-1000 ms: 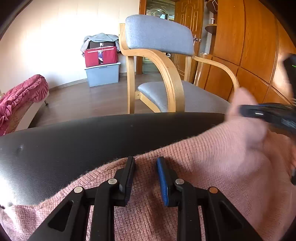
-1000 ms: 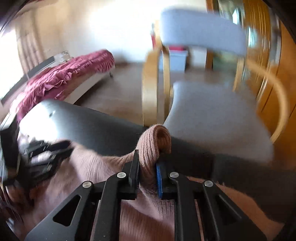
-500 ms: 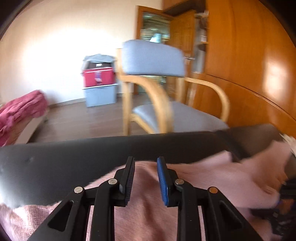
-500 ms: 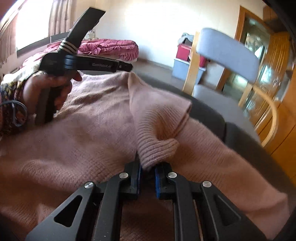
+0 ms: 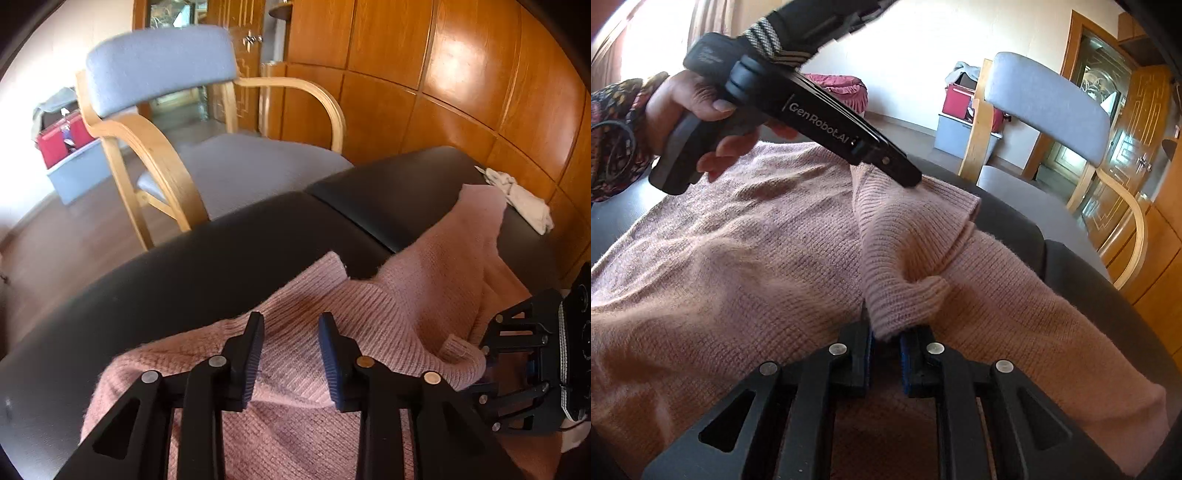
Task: Fold clothes
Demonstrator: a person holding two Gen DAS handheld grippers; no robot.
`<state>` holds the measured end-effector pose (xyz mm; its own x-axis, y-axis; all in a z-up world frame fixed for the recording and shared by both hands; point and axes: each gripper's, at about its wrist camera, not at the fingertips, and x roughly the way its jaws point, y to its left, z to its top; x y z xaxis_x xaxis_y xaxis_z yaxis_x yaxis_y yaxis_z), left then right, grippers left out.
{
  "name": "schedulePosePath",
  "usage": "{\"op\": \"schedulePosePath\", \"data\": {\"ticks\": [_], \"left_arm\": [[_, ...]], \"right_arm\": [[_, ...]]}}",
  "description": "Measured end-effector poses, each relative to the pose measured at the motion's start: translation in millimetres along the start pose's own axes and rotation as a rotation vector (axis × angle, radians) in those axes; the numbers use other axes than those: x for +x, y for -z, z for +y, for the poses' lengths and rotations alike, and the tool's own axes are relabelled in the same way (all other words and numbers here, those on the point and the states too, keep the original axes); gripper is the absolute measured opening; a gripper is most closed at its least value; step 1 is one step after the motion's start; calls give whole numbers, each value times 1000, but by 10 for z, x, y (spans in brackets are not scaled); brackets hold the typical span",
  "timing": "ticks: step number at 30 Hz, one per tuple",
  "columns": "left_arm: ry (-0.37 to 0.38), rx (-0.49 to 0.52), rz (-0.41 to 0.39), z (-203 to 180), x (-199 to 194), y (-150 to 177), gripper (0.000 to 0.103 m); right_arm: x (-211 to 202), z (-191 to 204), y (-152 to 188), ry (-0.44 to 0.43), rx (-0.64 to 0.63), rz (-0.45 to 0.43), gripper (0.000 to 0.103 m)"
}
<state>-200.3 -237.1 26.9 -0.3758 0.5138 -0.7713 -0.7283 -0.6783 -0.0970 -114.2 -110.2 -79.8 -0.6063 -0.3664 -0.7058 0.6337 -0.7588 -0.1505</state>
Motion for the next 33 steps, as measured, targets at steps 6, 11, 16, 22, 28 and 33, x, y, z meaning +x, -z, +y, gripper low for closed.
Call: {"op": "schedulePosePath", "data": {"ticks": [6, 11, 16, 22, 28, 33], "left_arm": [[-32, 136, 36, -37, 85, -52, 60], [4, 132, 94, 37, 215, -110, 63], [87, 14, 137, 181, 330, -44, 61], [14, 52, 3, 38, 152, 128, 18], [9, -47, -205, -3, -246, 384, 12], [11, -136, -381, -28, -589, 603, 12]], "right_arm": [[15, -14, -4, -13, 14, 1, 13], [12, -34, -14, -21, 23, 2, 13], [19, -99, -20, -46, 49, 2, 13], [10, -201, -11, -77, 105, -8, 12], [-47, -399, 11, -88, 216, -39, 12], [-122, -646, 60, -75, 351, -83, 12]]}}
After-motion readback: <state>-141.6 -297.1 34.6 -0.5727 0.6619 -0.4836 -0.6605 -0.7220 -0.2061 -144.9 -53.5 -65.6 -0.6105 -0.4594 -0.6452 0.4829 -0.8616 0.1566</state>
